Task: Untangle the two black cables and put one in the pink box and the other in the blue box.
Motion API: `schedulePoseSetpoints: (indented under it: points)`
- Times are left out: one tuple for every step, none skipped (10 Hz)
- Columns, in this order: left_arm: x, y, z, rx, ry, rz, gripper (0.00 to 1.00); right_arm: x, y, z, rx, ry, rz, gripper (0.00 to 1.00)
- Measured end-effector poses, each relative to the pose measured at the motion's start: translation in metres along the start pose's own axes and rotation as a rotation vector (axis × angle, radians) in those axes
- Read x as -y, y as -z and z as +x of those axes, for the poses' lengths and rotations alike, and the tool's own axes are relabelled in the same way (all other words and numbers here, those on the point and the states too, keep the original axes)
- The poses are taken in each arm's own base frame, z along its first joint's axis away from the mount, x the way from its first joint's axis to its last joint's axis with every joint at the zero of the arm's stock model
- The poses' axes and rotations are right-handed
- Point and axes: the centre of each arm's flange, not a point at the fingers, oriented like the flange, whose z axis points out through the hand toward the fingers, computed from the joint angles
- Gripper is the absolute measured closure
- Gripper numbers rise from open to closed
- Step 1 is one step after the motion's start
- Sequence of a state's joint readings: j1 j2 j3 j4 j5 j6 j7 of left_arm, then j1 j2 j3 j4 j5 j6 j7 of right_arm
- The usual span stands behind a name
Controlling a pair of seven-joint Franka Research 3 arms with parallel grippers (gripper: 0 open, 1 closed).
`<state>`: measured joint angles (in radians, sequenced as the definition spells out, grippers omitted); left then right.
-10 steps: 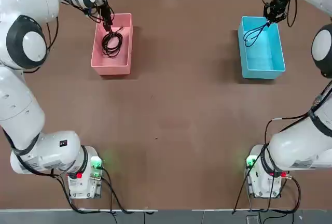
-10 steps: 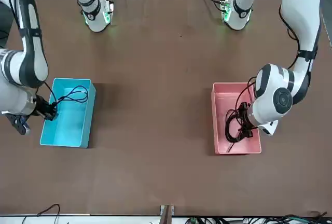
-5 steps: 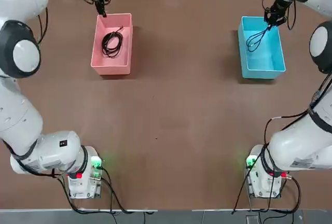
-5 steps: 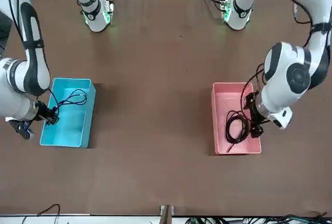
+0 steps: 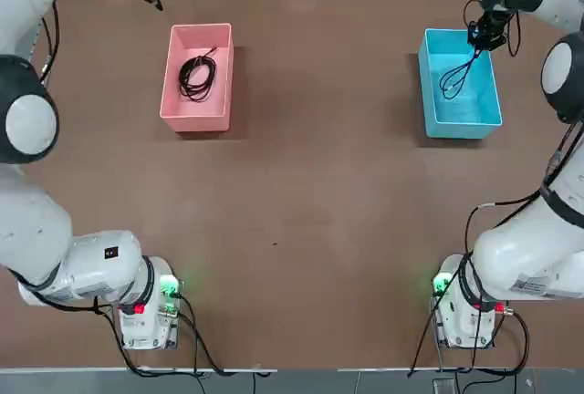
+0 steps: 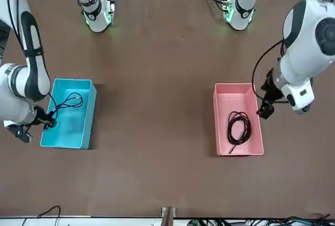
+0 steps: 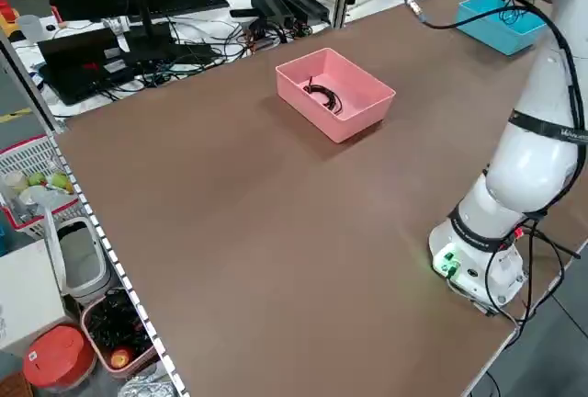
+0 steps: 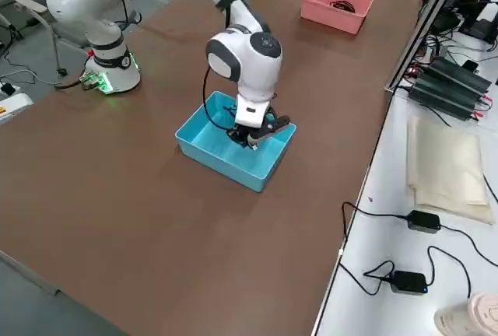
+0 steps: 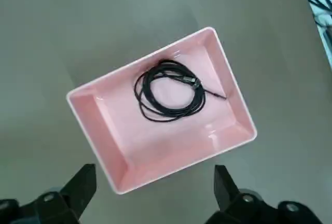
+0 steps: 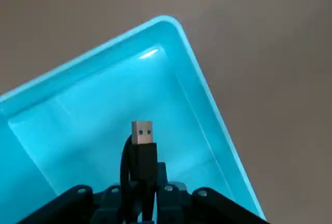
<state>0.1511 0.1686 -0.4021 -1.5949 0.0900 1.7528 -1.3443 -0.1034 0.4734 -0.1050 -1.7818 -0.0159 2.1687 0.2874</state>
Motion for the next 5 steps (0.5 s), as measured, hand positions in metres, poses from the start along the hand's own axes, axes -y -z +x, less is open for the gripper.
schedulePoseSetpoints:
  points:
    - [0.009,0.016,-0.003,-0.009,-0.093,-0.001,0.0,0.001,-0.009,0.001,0.006,0.009,-0.005,0.92]
    - [0.017,0.031,-0.006,-0.002,-0.193,-0.009,0.0,0.001,-0.012,0.001,0.008,0.014,-0.006,0.91]
    - [0.028,0.044,-0.004,0.024,-0.311,-0.008,0.0,0.002,-0.012,0.001,0.008,0.018,-0.006,0.87]
    - [0.043,0.058,0.003,0.062,-0.447,0.006,0.0,0.003,-0.011,0.001,0.007,0.022,-0.005,0.83]
    - [0.059,0.076,0.015,0.097,-0.598,0.023,0.0,0.004,-0.011,0.001,0.006,0.026,-0.005,0.69]
